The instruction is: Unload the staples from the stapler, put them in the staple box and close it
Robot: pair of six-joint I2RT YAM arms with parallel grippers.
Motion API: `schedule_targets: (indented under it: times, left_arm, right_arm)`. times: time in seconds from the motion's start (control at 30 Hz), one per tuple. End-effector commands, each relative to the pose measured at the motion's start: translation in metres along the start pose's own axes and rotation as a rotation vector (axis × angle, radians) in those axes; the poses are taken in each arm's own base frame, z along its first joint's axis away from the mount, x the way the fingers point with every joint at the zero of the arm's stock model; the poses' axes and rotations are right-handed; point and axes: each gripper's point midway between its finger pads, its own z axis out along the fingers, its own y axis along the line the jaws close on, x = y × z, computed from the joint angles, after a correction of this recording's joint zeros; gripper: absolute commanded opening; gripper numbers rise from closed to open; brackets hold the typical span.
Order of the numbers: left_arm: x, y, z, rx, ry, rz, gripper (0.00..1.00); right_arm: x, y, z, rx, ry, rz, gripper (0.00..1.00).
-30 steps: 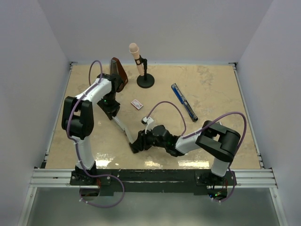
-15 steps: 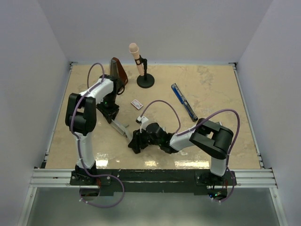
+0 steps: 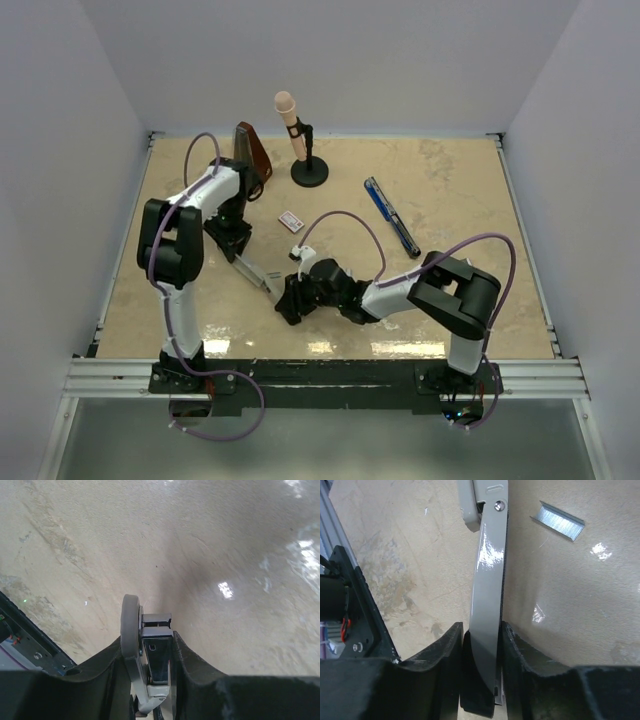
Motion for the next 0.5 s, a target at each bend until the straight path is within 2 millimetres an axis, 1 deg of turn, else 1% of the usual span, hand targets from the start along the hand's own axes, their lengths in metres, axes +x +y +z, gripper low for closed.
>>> schedule_targets:
  times: [0.0,0.03,0.07,0.1,0.13,0.17,0.2,0.23,0.27,0.3,0.33,0.37,0.4,0.43,0.47]
  left_arm:
    - [-0.014,-0.009,-0.047,0.22,-0.071,0.005,0.0]
    - [-0.012,-0.007,-0.046,0.231,-0.069,0.014,0.0]
    - [-0.012,-0.003,-0.054,0.271,-0.08,0.038,0.0]
    - [-0.011,-0.002,-0.056,0.292,-0.082,0.046,0.0]
    - [-0.006,0.0,-0.051,0.306,-0.072,0.053,0.0]
    - [-0.006,0.004,-0.058,0.347,-0.086,0.07,0.0]
    - [-0.005,0.005,-0.059,0.368,-0.089,0.08,0.0]
    - [-0.003,0.005,-0.056,0.388,-0.092,0.089,0.0]
    - [-0.001,0.007,-0.064,0.436,-0.099,0.117,0.0]
    - [-0.002,0.003,-0.068,0.484,-0.113,0.126,0.0]
    - [0.003,0.005,-0.065,0.502,-0.1,0.144,0.0]
    - [0.003,0.007,-0.074,0.551,-0.119,0.173,0.0]
    - [0.002,0.003,-0.079,0.597,-0.134,0.181,0.0]
    - [0.008,0.005,-0.079,0.625,-0.124,0.2,0.0]
    - [0.007,0.008,-0.092,0.691,-0.152,0.223,0.0]
  right_arm:
    - [-0.019,0.021,-0.012,-0.067,-0.028,-0.074,0.41]
    - [-0.024,0.023,-0.014,-0.07,-0.041,-0.081,0.43]
    - [-0.027,0.024,-0.016,-0.077,-0.054,-0.086,0.45]
    - [-0.025,0.023,-0.018,-0.079,-0.057,-0.086,0.49]
    - [-0.028,0.022,-0.02,-0.084,-0.069,-0.082,0.5]
    - [-0.031,0.024,-0.023,-0.093,-0.076,-0.081,0.52]
    - [-0.03,0.025,-0.026,-0.105,-0.071,-0.081,0.53]
    - [-0.033,0.025,-0.03,-0.106,-0.078,-0.084,0.57]
    - [-0.042,0.032,-0.037,-0.118,-0.099,-0.093,0.58]
    - [-0.046,0.034,-0.042,-0.117,-0.109,-0.099,0.6]
    - [-0.048,0.029,-0.047,-0.088,-0.109,-0.107,0.62]
    - [-0.063,0.039,-0.06,-0.101,-0.15,-0.119,0.63]
    - [-0.07,0.041,-0.066,-0.095,-0.167,-0.125,0.65]
    - [-0.074,0.037,-0.072,-0.07,-0.173,-0.129,0.66]
    - [-0.082,0.039,-0.079,-0.067,-0.191,-0.129,0.7]
